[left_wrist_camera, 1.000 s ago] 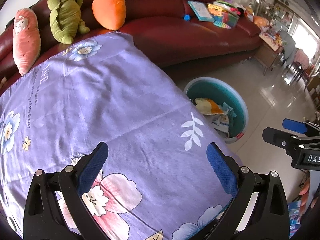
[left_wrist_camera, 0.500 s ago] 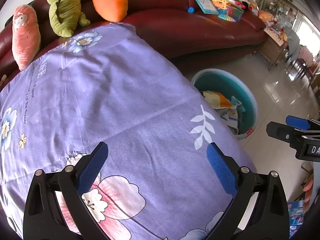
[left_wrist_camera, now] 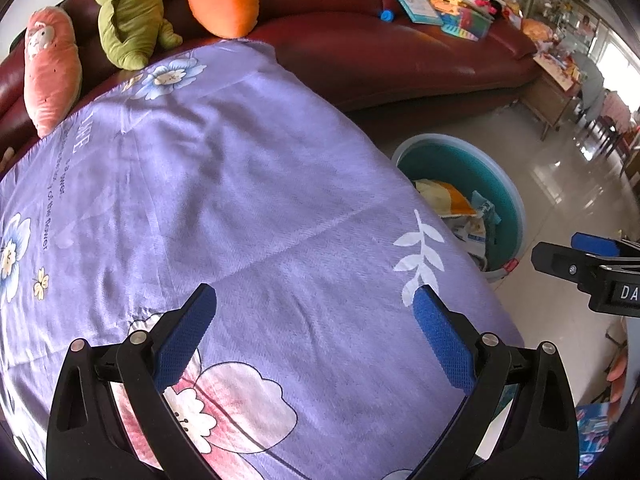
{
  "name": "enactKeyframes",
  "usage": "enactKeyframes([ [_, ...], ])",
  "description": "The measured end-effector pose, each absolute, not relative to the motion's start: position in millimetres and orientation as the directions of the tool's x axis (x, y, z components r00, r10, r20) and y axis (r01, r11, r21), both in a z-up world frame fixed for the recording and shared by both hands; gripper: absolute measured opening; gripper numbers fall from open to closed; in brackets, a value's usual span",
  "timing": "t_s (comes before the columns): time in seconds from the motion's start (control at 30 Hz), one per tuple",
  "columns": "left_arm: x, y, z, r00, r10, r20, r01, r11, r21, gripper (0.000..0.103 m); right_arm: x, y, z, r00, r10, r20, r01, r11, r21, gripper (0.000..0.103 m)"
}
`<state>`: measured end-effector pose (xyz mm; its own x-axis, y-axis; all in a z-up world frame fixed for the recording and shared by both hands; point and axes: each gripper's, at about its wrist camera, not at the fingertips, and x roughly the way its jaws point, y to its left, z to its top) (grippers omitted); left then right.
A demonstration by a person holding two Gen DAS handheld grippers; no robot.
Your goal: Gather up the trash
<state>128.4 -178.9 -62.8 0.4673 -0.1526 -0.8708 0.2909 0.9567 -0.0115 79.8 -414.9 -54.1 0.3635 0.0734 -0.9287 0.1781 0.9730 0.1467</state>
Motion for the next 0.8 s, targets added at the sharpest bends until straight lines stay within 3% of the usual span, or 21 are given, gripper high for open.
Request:
enactKeyframes([
  [0.8, 139, -173, -71, 0.458, -0.153, -0.876, 0.287, 0.958, -0.017, 0.099, 94, -407, -60, 0.330, 0.052, -0.943, 0.179, 0.977, 0.117, 0.096],
])
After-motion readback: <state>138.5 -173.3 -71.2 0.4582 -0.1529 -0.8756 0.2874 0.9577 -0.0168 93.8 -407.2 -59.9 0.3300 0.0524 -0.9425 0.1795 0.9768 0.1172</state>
